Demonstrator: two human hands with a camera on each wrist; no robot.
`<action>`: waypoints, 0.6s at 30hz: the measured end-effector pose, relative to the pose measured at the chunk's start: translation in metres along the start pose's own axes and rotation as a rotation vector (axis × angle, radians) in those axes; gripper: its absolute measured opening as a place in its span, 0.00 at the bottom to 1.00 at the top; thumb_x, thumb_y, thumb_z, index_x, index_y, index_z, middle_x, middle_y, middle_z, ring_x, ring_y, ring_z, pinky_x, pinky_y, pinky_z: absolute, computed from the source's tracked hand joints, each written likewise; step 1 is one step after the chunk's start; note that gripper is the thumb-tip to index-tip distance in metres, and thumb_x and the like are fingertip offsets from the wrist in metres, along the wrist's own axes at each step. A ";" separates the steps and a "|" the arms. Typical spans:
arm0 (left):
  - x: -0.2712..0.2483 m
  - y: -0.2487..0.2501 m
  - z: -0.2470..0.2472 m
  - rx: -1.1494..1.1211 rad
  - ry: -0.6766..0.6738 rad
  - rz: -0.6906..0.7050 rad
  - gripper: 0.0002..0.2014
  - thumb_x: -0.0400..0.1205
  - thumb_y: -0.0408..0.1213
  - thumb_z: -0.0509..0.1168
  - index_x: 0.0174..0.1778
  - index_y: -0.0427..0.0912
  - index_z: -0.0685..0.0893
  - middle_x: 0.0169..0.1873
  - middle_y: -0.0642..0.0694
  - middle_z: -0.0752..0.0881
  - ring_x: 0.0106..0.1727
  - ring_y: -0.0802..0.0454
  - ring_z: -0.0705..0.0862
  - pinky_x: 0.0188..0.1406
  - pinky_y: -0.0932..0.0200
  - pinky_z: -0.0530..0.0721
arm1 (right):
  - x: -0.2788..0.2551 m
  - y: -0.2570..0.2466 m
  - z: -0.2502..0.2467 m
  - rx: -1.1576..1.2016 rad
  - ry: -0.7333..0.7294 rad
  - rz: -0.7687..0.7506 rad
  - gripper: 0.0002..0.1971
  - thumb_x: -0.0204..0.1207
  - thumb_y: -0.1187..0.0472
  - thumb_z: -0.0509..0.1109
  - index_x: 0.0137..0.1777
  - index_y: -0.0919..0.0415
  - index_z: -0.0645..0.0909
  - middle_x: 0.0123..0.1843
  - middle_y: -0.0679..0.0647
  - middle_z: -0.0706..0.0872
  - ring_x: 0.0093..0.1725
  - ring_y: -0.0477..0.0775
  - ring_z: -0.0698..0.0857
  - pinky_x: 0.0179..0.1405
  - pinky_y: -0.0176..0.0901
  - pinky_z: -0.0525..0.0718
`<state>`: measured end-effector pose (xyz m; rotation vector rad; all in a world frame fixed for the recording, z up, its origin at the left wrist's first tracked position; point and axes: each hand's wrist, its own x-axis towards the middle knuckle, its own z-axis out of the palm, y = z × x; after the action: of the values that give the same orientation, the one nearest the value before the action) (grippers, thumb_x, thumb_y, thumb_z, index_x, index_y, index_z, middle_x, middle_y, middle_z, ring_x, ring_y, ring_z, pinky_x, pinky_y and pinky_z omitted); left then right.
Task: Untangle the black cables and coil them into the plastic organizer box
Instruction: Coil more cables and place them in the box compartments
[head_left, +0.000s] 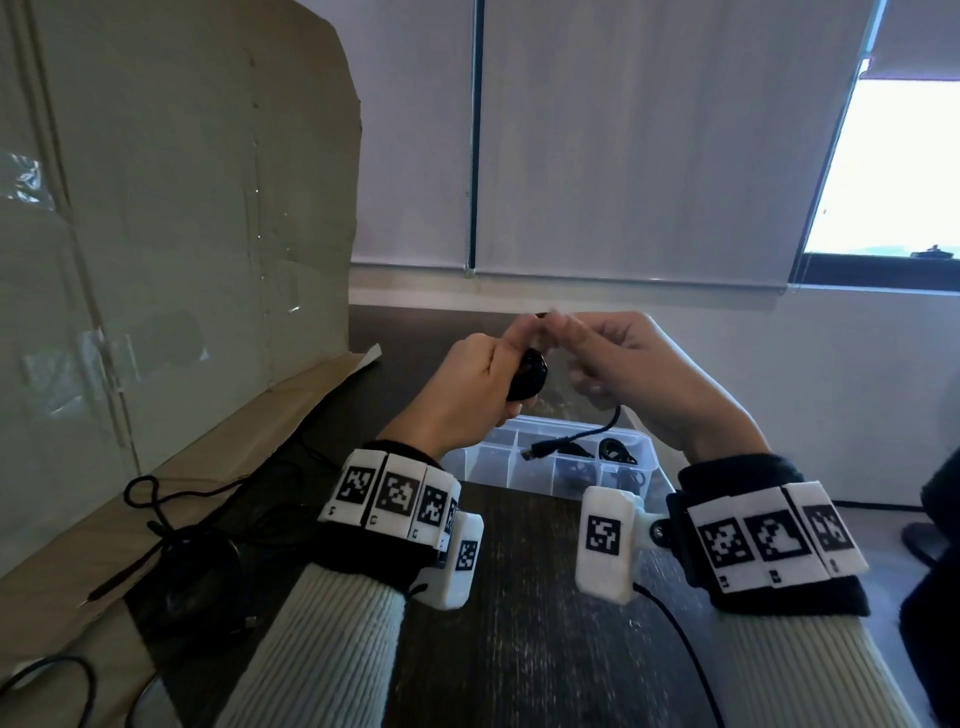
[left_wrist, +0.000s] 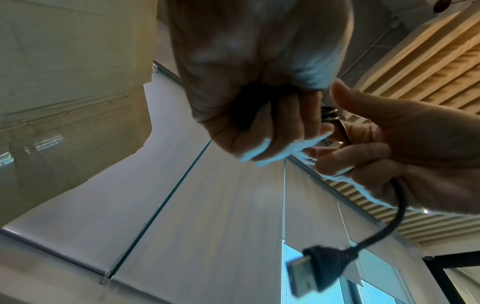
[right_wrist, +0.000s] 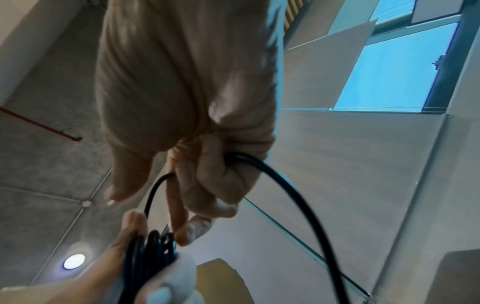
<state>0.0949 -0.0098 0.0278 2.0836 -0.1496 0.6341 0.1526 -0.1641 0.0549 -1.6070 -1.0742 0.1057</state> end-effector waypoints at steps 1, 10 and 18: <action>0.000 0.000 0.000 0.020 0.006 -0.003 0.36 0.82 0.64 0.44 0.30 0.37 0.82 0.25 0.40 0.83 0.24 0.53 0.80 0.28 0.57 0.80 | 0.004 0.001 0.000 -0.011 0.036 0.020 0.26 0.78 0.33 0.61 0.49 0.54 0.89 0.33 0.58 0.77 0.25 0.50 0.63 0.22 0.37 0.60; -0.001 -0.002 -0.005 0.063 0.025 -0.073 0.34 0.89 0.53 0.42 0.42 0.30 0.84 0.29 0.43 0.86 0.21 0.61 0.80 0.24 0.65 0.78 | 0.008 0.006 0.002 -0.089 0.199 -0.069 0.11 0.81 0.56 0.68 0.60 0.53 0.88 0.39 0.43 0.87 0.22 0.36 0.76 0.23 0.23 0.70; -0.002 0.007 -0.009 0.023 0.017 -0.049 0.19 0.90 0.47 0.43 0.61 0.39 0.74 0.30 0.47 0.79 0.19 0.63 0.77 0.18 0.69 0.73 | 0.001 0.004 -0.001 -0.112 -0.004 -0.142 0.14 0.77 0.58 0.70 0.62 0.56 0.87 0.42 0.36 0.91 0.42 0.31 0.86 0.44 0.23 0.79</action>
<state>0.0874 -0.0069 0.0362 2.0973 -0.0818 0.6270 0.1560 -0.1638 0.0520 -1.6244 -1.2121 -0.0468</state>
